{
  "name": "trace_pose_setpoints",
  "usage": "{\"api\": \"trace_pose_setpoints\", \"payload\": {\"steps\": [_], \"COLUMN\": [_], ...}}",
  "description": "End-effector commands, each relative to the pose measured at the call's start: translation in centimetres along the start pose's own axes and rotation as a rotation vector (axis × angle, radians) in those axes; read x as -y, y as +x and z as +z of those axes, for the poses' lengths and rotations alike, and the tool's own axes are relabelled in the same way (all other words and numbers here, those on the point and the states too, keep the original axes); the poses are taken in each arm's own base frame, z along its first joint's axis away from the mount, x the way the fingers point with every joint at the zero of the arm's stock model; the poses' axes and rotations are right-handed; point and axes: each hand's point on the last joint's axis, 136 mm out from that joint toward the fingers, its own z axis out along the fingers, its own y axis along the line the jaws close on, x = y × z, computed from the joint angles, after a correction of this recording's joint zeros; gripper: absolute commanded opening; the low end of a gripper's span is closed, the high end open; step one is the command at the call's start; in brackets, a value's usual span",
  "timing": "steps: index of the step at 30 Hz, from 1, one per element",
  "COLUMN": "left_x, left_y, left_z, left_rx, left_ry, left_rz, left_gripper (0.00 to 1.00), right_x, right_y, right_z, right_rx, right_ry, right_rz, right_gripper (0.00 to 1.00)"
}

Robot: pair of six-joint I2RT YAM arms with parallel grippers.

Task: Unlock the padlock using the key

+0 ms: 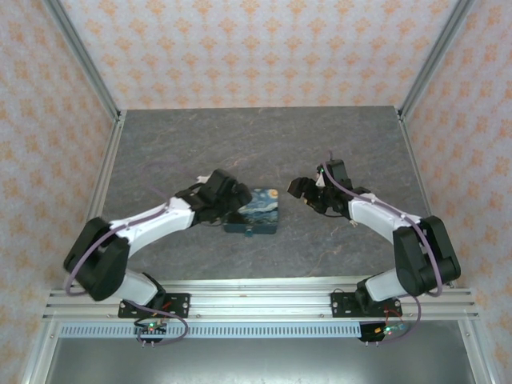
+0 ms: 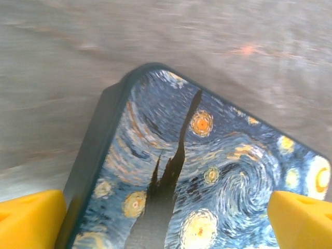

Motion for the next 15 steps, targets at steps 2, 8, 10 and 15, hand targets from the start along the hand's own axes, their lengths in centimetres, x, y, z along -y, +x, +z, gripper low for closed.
{"api": "trace_pose_setpoints", "payload": {"steps": [2, 8, 10, 15], "left_x": [4.4, 3.7, 3.4, 2.7], "left_y": [-1.7, -2.6, -2.7, -2.9], "left_z": [-0.1, -0.3, -0.2, -0.4], "left_rx": [0.064, 0.091, 0.088, 0.094], "left_ry": [0.087, 0.031, 0.020, 0.009], "left_rz": [0.005, 0.093, 0.110, 0.136], "left_gripper": [1.00, 1.00, 1.00, 1.00], "right_x": [-0.1, 1.3, 1.6, 1.0], "right_y": [1.3, 2.0, 2.0, 1.0], "right_z": [-1.5, -1.8, -1.7, -1.3], "right_rx": [0.004, 0.031, 0.038, 0.060], "right_ry": [-0.023, 0.008, 0.020, 0.010], "right_rz": [0.028, 0.068, 0.082, 0.111], "right_gripper": [0.72, 0.67, 0.65, 0.58]}}
